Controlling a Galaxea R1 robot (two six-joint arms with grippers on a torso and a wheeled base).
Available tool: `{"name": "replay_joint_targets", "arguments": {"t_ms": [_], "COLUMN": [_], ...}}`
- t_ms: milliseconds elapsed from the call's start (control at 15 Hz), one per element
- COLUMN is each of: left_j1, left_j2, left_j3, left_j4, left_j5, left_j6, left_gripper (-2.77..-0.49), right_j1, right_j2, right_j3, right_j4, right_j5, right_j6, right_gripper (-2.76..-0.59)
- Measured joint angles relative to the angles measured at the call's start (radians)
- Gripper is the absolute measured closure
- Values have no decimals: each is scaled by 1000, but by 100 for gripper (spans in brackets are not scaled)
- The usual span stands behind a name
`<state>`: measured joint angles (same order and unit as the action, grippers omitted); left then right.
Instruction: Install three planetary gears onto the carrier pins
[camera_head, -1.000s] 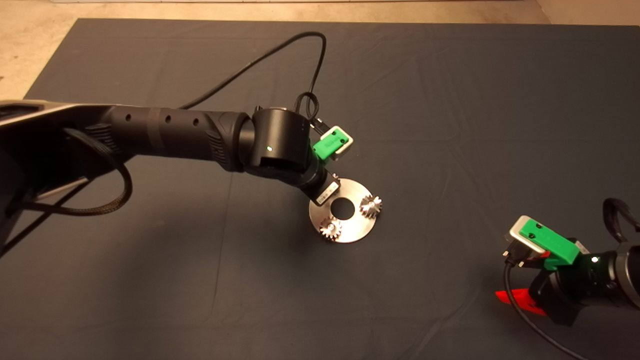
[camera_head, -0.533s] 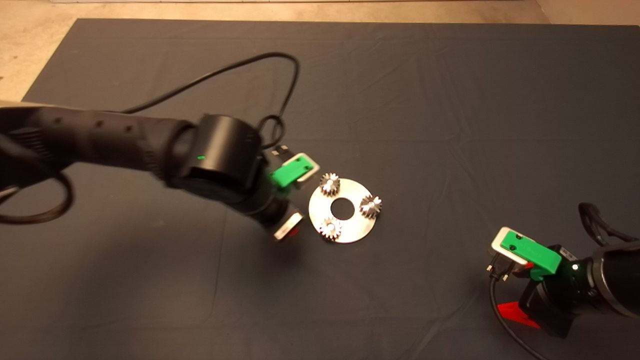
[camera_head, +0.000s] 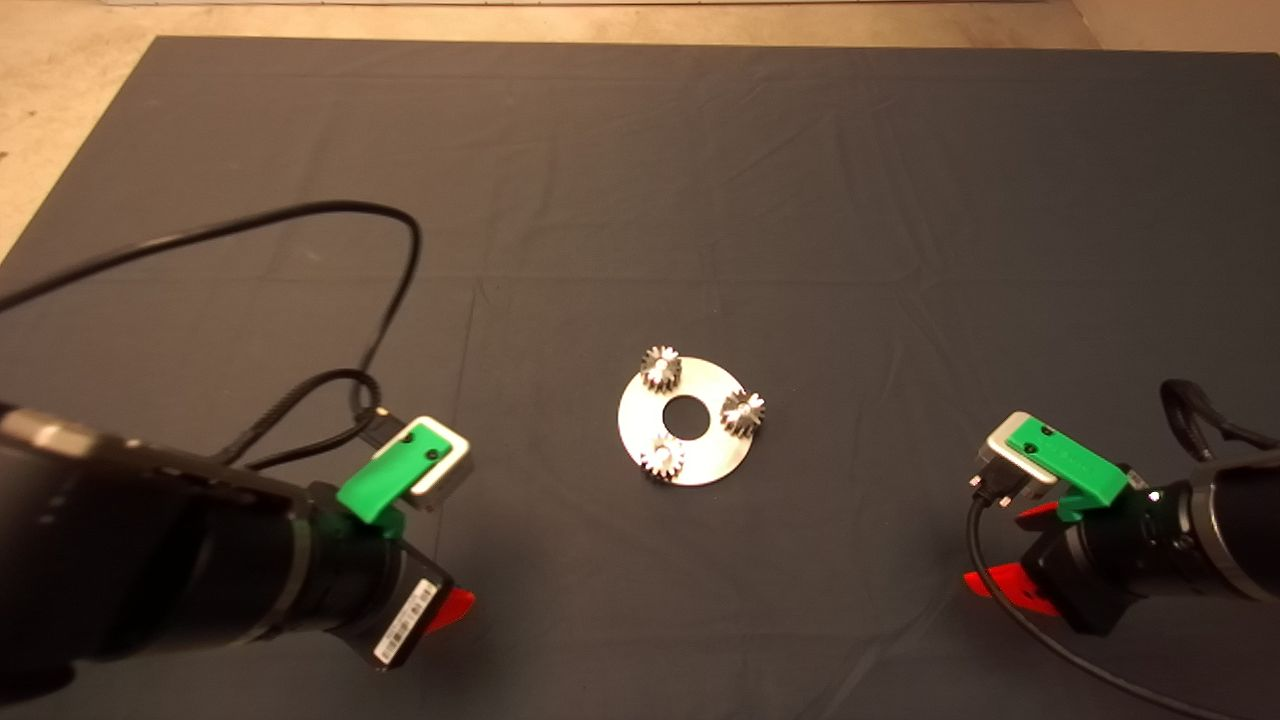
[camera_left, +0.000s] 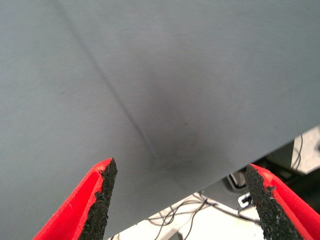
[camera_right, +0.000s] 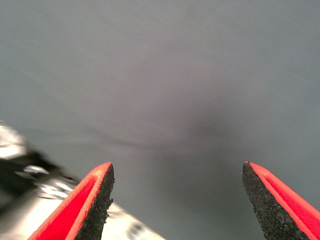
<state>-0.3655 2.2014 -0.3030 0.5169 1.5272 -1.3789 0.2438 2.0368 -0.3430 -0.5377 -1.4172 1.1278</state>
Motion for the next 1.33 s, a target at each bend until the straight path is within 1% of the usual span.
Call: {"name": "replay_joint_targets", "arguments": {"t_ms": [67, 133, 200, 267, 333, 400, 467, 533, 600, 667, 733, 800, 867, 933, 1000, 1067, 1133, 1200, 1267, 1333], "left_j1": [0, 0, 5, 24, 63, 115, 165, 194, 202, 207, 217, 231, 254, 279, 298, 311, 331, 362, 402, 436], "left_j2": [-10, -15, -17, -20, -24, -27, -30, -33, -33, -33, -33, -33, -33, -35, -36, -36, -35, -35, -35, -35], "left_j3": [5, 10, 11, 11, 13, 15, 17, 18, 19, 19, 19, 20, 20, 20, 20, 20, 21, 21, 21, 21], "left_j4": [22, 52, 83, 119, 157, 194, 221, 237, 259, 281, 294, 303, 308, 309, 314, 325, 347, 368, 393, 406], "left_j5": [0, 0, -1, -1, -2, -1, -1, -1, -1, -1, -1, -2, -2, -1, -1, -1, -2, -2, -1, -1], "left_j6": [-15, -27, -41, -49, -52, -57, -61, -65, -68, -74, -77, -82, -87, -93, -98, -99, -100, -102, -102, -102], "left_gripper": [-177, -178, -178, -177, -178, -177, -178, -178, -178, -178, -177, -178, -178, -178, -178, -178, -178, -178, -178, -178], "right_j1": [1, 0, 0, 0, -6, -24, -52, -83, -108, -141, -157, -159, -179, -215, -244, -255, -264, -279, -293, -297], "right_j2": [-1, -5, -13, -17, -16, -16, -16, -13, -14, -15, -18, -22, -28, -31, -36, -44, -51, -49, -44, -39], "right_j3": [0, 0, 0, 0, 0, 0, 0, 0, 0, 1, 1, 2, 2, 2, 4, 5, 6, 6, 6, 6], "right_j4": [-1, -6, -13, -17, -30, -57, -89, -123, -148, -162, -166, -171, -183, -186, -186, -188, -210, -244, -266, -272], "right_j5": [38, 53, 56, 56, 57, 59, 60, 62, 64, 64, 63, 63, 64, 64, 66, 64, 63, 62, 62, 64], "right_j6": [15, 28, 51, 60, 70, 79, 90, 95, 100, 102, 104, 105, 109, 111, 111, 112, 112, 117, 123, 126], "right_gripper": [-189, -189, -189, -189, -189, -189, -189, -189, -189, -189, -189, -189, -189, -189, -189, -189, -189, -189, -189, -189]}}
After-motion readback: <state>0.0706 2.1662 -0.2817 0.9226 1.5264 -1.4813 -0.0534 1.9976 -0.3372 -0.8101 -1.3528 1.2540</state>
